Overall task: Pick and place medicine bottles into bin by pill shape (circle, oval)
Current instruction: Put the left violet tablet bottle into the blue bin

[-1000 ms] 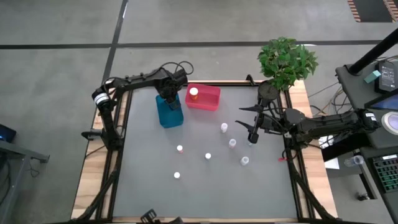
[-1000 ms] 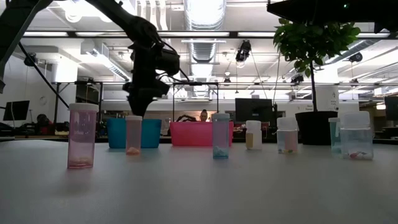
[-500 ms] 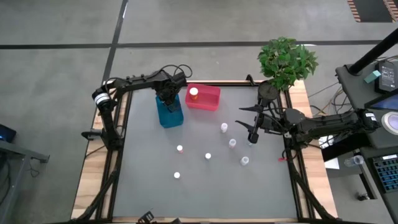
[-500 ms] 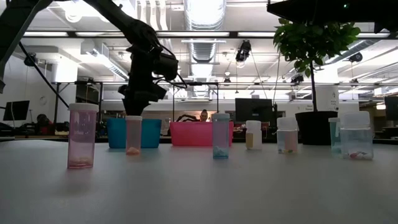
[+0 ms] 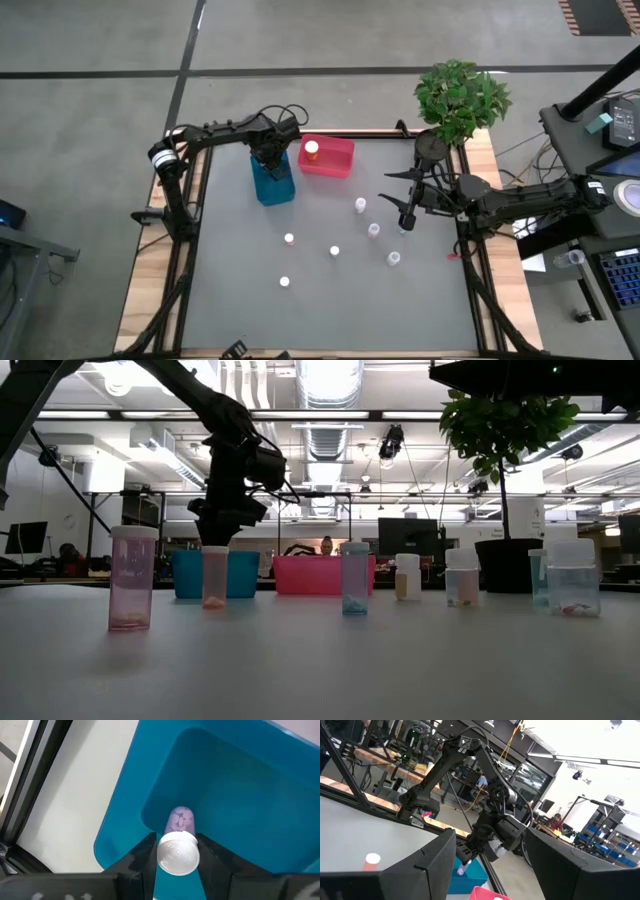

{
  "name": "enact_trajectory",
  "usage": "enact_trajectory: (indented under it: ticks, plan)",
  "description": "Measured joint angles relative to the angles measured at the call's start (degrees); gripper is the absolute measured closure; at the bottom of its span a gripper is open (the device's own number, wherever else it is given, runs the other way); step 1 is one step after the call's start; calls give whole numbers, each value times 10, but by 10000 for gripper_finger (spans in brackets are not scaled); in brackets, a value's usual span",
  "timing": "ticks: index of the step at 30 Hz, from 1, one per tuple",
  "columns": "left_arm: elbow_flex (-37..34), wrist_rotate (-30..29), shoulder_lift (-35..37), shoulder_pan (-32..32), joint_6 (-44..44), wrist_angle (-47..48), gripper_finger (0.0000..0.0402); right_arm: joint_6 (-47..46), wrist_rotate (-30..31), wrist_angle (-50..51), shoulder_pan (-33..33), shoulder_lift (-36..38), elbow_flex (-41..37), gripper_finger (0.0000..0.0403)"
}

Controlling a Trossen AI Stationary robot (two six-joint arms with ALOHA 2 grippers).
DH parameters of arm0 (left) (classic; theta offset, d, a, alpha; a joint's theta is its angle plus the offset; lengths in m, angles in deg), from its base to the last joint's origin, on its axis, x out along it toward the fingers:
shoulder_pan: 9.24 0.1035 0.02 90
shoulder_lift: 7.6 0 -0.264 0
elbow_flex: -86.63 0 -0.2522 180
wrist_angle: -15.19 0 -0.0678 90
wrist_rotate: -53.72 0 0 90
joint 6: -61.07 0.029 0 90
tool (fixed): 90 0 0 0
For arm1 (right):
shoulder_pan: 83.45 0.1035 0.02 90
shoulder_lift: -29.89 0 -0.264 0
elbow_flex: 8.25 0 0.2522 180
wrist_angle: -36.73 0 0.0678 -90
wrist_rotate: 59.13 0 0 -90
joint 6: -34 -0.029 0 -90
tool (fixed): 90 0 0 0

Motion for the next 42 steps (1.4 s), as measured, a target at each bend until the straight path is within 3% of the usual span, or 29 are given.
enact_trajectory:
  ticks: [42]
  plan:
    - [-30,-5,14,-10,-30,-22,304,4,0,4,0,0,6,177]
